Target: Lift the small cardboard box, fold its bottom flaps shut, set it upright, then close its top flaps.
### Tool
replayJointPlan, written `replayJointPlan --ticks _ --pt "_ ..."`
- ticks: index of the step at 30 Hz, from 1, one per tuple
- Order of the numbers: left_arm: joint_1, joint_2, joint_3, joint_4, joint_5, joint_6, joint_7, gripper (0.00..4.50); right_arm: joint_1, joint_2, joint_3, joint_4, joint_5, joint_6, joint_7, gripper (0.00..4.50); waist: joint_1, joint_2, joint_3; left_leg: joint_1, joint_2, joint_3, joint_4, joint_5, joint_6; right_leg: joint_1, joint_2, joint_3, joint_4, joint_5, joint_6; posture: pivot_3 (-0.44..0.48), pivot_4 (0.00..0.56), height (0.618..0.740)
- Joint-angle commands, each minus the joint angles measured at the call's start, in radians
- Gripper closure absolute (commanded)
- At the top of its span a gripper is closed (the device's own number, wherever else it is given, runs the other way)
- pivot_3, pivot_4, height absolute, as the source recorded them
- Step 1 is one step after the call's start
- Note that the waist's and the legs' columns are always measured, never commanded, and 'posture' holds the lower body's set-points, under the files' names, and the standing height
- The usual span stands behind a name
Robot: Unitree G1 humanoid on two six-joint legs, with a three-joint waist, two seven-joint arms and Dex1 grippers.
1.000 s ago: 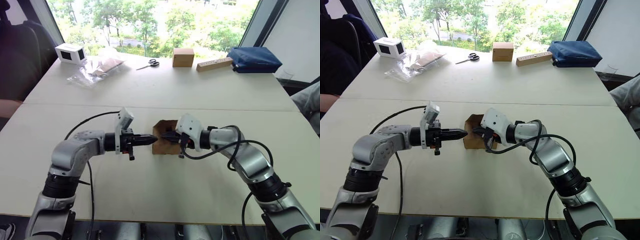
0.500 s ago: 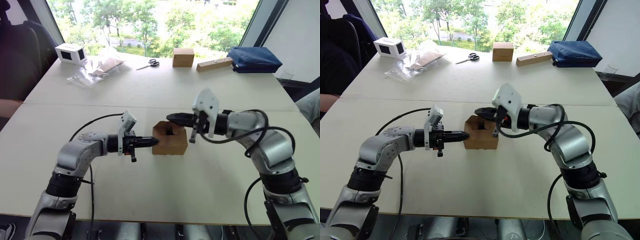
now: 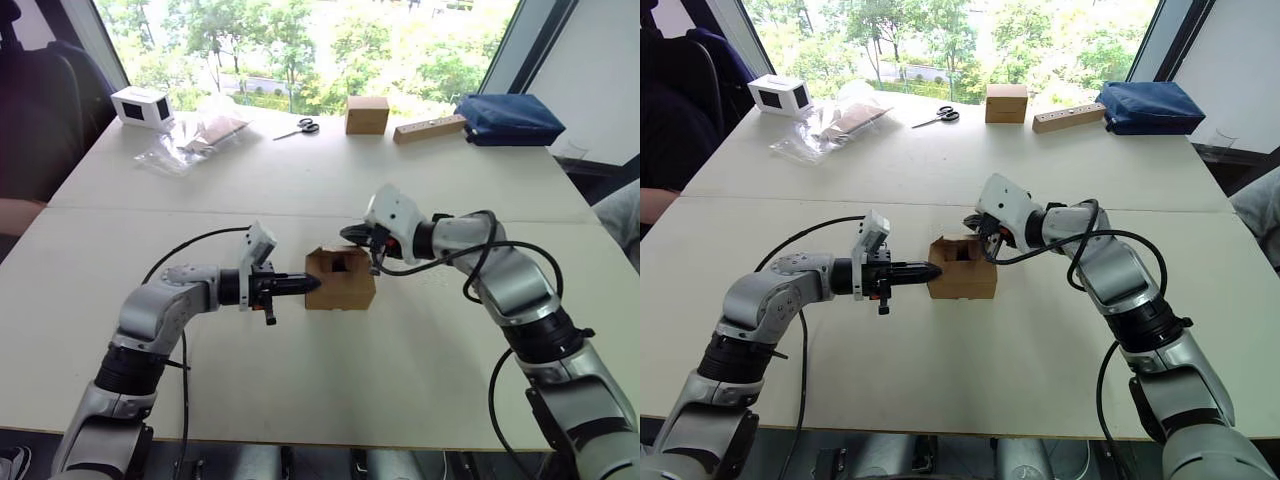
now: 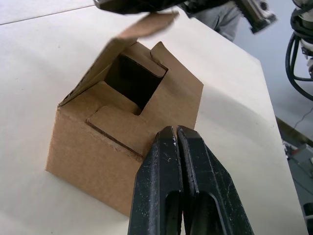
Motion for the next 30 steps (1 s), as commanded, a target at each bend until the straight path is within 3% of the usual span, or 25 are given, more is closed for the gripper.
replayJointPlan --ticks 1,7,14,22,30 --pt "0.005 0.007 -0.003 -0.006 0.002 0.0 0.006 4.42 0.031 -0.015 -0.02 -0.089 0.029 0.028 0.026 4.5 -0.001 0.0 0.0 0.0 0.0 0.0 0.0 0.0 0.0 0.0 0.0 0.0 0.0 0.0 0.0 0.0 0.15 0.74" --pt "-0.016 0.002 0.02 -0.002 -0.023 0.01 0.006 4.42 0.082 -0.019 -0.026 -0.131 0.03 0.056 0.024 4.5 0.0 0.0 0.0 0.0 0.0 0.0 0.0 0.0 0.0 0.0 0.0 0.0 0.0 0.0 0.0 0.0 0.15 0.74" --pt "-0.107 -0.054 0.129 0.016 -0.158 0.102 0.056 4.42 0.085 -0.003 -0.023 -0.131 0.022 0.06 0.005 4.5 0.0 0.0 0.0 0.0 0.0 0.0 0.0 0.0 0.0 0.0 0.0 0.0 0.0 0.0 0.0 0.0 0.15 0.74" --pt "-0.135 -0.118 0.085 0.131 -0.037 -0.008 0.135 4.42 0.08 -0.001 -0.024 -0.131 0.018 0.054 -0.008 4.5 -0.001 0.0 0.0 0.0 0.0 0.0 0.0 0.0 -0.001 0.0 0.001 0.0 0.0 0.0 0.0 0.0 0.15 0.74" --pt "-0.118 -0.111 0.035 0.146 0.011 -0.04 0.108 4.42 0.086 -0.008 -0.03 -0.151 0.022 0.059 -0.011 4.5 0.0 0.0 0.0 0.0 0.0 0.0 0.0 0.0 -0.001 0.0 0.0 0.0 0.0 0.0 0.0 0.0 0.15 0.74"
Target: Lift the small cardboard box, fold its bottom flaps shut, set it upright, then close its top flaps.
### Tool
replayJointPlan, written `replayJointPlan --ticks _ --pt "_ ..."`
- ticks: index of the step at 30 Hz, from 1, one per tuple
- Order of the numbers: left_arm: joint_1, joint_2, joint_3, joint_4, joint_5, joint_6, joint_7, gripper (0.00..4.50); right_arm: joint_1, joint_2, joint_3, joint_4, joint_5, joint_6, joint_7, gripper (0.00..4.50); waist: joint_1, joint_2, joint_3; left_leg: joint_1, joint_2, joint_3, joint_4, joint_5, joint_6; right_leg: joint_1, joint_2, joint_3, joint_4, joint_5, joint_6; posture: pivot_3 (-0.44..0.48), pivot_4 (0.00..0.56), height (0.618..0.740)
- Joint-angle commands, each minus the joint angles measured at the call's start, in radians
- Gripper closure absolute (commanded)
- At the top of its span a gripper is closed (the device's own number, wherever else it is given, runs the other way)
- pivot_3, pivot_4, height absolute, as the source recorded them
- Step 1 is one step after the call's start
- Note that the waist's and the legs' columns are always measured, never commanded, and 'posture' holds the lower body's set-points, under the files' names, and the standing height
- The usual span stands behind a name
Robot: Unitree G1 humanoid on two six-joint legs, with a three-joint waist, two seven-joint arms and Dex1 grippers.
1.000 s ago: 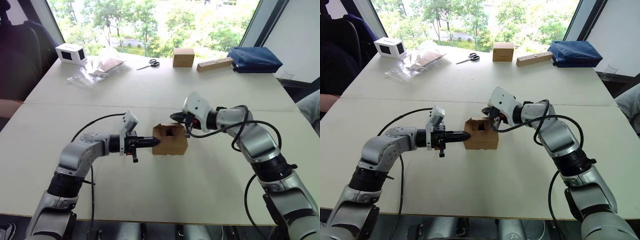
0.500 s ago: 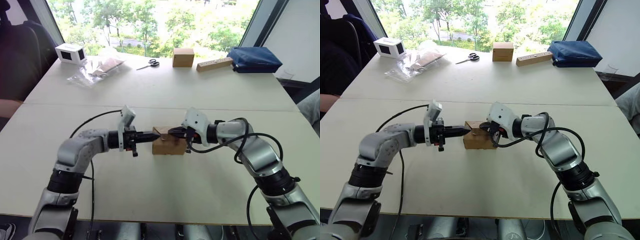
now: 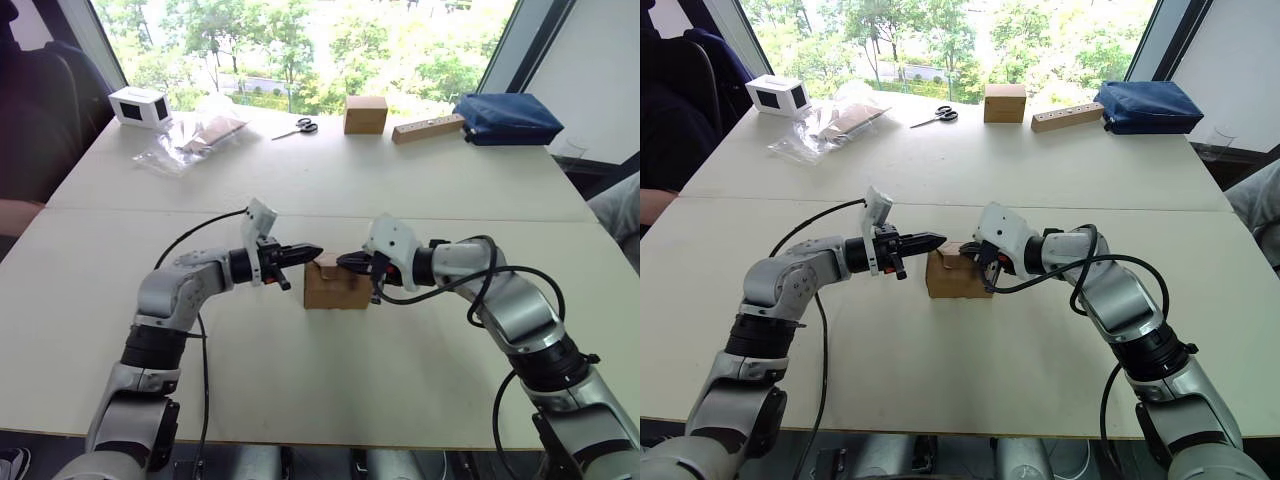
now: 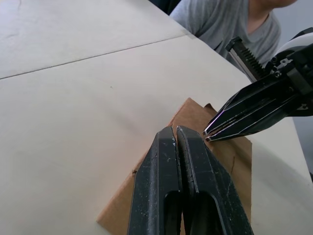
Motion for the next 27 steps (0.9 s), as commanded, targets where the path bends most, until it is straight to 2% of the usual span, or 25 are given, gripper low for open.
replayJointPlan --ticks 1,8,14,27 --pt "-0.003 0.005 -0.022 -0.019 0.019 -0.028 -0.018 4.42 -0.005 -0.005 -0.031 -0.058 0.008 -0.004 -0.004 4.5 0.001 0.0 0.0 0.0 0.0 0.0 0.0 0.0 0.0 0.0 0.0 0.0 0.0 0.0 0.0 0.0 0.15 0.74" --pt "0.001 -0.013 -0.024 -0.005 0.031 -0.041 -0.006 4.42 0.01 -0.024 -0.079 -0.123 0.046 0.029 0.003 4.5 0.001 0.0 0.0 0.0 0.0 0.0 0.0 0.0 0.0 0.0 0.0 0.0 0.0 0.0 0.0 0.0 0.15 0.74" --pt "-0.007 -0.037 0.009 -0.007 0.006 -0.016 0.017 4.42 0.099 -0.061 -0.095 -0.249 0.107 0.068 0.03 4.5 0.003 0.0 0.0 0.0 0.0 0.0 0.0 0.0 0.001 0.0 -0.001 0.0 0.0 0.0 0.0 0.0 0.15 0.74" --pt "-0.005 -0.036 0.008 0.001 0.001 0.012 0.024 4.42 0.111 -0.072 0.029 -0.205 -0.013 -0.003 -0.001 4.5 0.001 0.0 0.0 0.0 0.0 0.0 0.0 0.0 0.001 0.0 0.0 0.0 0.0 0.0 0.0 0.0 0.15 0.74"
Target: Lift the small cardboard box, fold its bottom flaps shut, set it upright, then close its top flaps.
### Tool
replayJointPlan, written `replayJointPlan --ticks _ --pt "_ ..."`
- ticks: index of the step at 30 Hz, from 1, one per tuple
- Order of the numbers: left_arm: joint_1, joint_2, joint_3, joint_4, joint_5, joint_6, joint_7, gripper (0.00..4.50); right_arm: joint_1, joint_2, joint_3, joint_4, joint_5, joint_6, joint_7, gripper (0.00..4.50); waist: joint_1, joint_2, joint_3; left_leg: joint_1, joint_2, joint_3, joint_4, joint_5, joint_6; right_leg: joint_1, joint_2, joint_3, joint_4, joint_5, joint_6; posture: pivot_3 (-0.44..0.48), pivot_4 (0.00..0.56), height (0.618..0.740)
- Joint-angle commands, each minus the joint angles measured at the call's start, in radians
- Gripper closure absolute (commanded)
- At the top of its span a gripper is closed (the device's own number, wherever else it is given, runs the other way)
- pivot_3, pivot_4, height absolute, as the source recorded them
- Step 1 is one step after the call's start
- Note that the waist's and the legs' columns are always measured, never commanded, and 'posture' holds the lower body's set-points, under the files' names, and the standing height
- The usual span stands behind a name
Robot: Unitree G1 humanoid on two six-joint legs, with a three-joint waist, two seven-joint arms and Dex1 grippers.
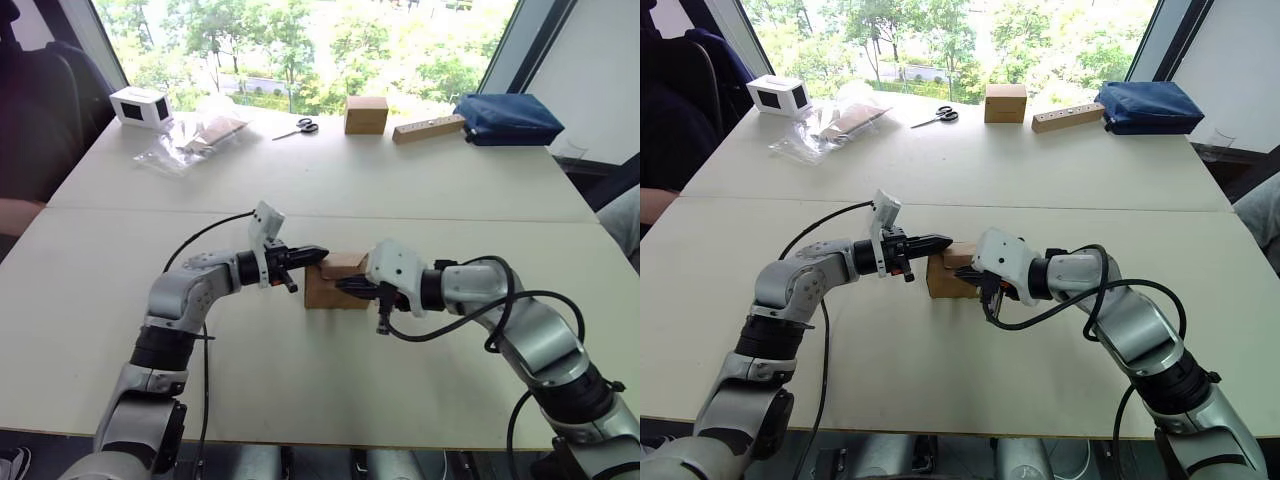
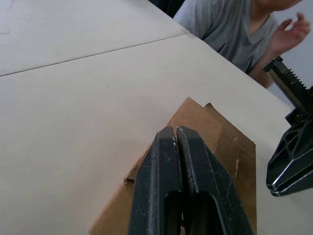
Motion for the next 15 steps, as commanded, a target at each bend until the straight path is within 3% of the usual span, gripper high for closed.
replayJointPlan --ticks 1,15 --pt "-0.005 -0.002 0.017 -0.015 -0.017 0.022 0.01 4.42 -0.01 -0.01 0.024 0.012 -0.048 -0.042 -0.008 4.5 0.0 0.0 0.0 0.0 0.0 0.0 0.0 0.0 0.0 0.0 0.0 0.0 0.0 0.0 0.0 0.0 0.15 0.74" --pt "-0.005 -0.034 0.054 -0.02 -0.069 0.078 0.037 4.42 -0.048 0.01 0.036 0.071 -0.096 -0.068 -0.01 4.5 0.0 0.0 0.0 0.0 0.0 0.0 0.0 0.0 0.0 0.0 0.0 0.0 0.0 0.0 0.0 0.0 0.15 0.74"
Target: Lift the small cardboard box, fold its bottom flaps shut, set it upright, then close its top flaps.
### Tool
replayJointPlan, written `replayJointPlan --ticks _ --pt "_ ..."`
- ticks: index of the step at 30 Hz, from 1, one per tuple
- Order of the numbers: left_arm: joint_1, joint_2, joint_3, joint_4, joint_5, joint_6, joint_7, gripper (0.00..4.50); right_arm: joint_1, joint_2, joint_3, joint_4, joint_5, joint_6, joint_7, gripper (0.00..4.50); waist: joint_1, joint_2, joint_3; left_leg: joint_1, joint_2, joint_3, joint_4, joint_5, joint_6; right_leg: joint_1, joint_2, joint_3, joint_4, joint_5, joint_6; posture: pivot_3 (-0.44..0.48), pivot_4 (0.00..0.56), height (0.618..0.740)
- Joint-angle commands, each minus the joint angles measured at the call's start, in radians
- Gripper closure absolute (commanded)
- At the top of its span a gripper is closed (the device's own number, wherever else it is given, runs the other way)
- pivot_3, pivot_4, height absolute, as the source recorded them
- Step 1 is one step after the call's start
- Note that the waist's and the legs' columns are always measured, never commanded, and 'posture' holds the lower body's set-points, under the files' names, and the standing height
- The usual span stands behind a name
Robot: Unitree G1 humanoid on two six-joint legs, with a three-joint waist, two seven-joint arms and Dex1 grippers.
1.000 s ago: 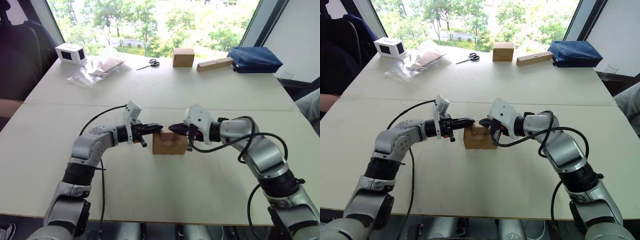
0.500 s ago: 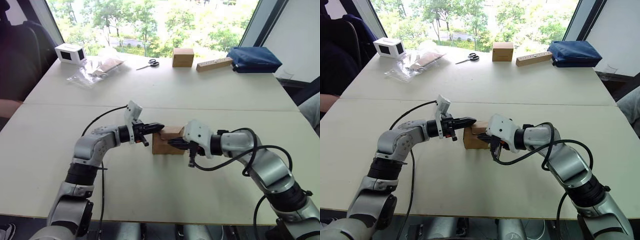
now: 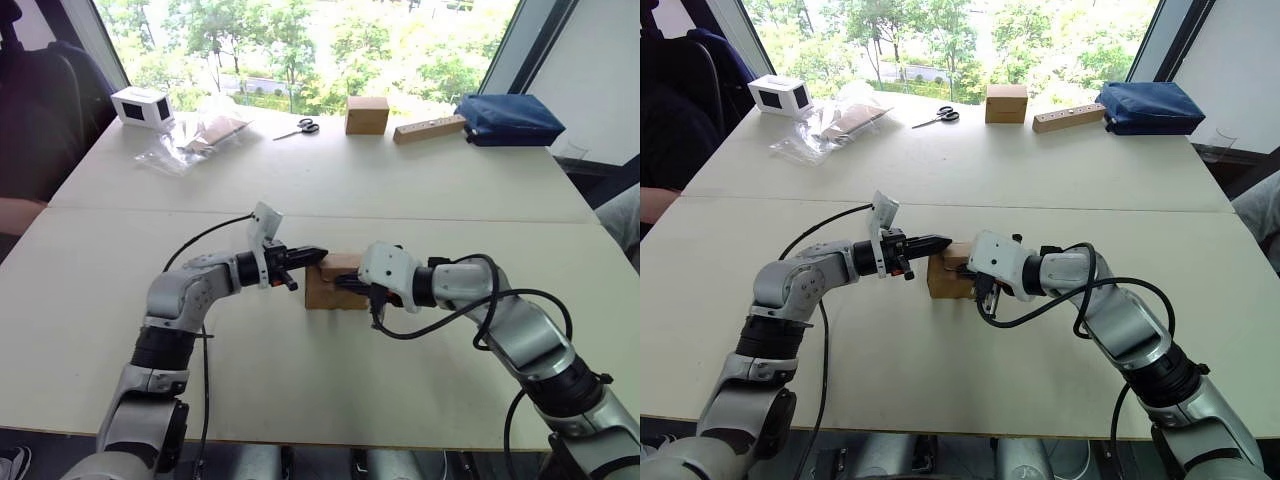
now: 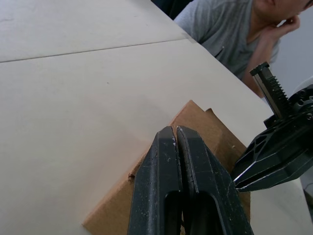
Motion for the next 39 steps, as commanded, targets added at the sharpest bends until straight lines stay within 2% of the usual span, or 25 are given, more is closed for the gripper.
replayJointPlan --ticks 1,15,27,34,39 --pt "-0.004 -0.011 0.019 -0.021 -0.027 0.013 0.005 4.42 -0.018 0.001 -0.007 0.005 -0.014 -0.011 0.001 4.5 0.0 0.0 0.0 0.0 0.0 0.0 0.0 0.0 0.0 0.0 0.0 0.0 0.0 0.0 0.0 0.0 0.15 0.74" --pt "-0.003 -0.03 0.042 -0.022 -0.06 0.061 0.041 4.42 -0.052 0.017 0.041 0.069 -0.106 -0.063 -0.009 4.5 -0.001 0.0 0.0 0.001 0.0 0.0 0.0 0.0 0.0 0.0 0.0 0.0 0.0 0.0 0.0 0.0 0.15 0.74" --pt "0.013 -0.012 -0.012 -0.034 -0.012 0.017 0.022 4.42 -0.067 0.037 0.037 0.098 -0.147 -0.082 -0.019 4.5 0.0 0.0 0.0 0.002 0.0 0.0 0.0 0.0 0.0 0.003 0.0 0.0 0.0 0.0 0.0 0.0 0.15 0.74" --pt "0.017 -0.004 -0.021 -0.047 -0.007 0.014 0.022 4.42 -0.061 0.047 0.008 0.07 -0.102 -0.054 0.015 4.5 -0.001 0.0 0.0 0.003 0.0 0.0 0.0 0.0 0.0 0.003 0.0 0.0 0.0 0.0 0.0 0.0 0.15 0.74" --pt "0.023 0.022 -0.071 -0.046 0.041 -0.027 -0.003 4.42 -0.031 0.044 -0.058 0.017 0.0 0.013 0.055 4.5 0.0 0.0 0.0 0.003 0.0 0.0 0.0 0.0 0.0 0.003 0.0 0.0 0.0 0.0 0.0 0.0 0.15 0.74"
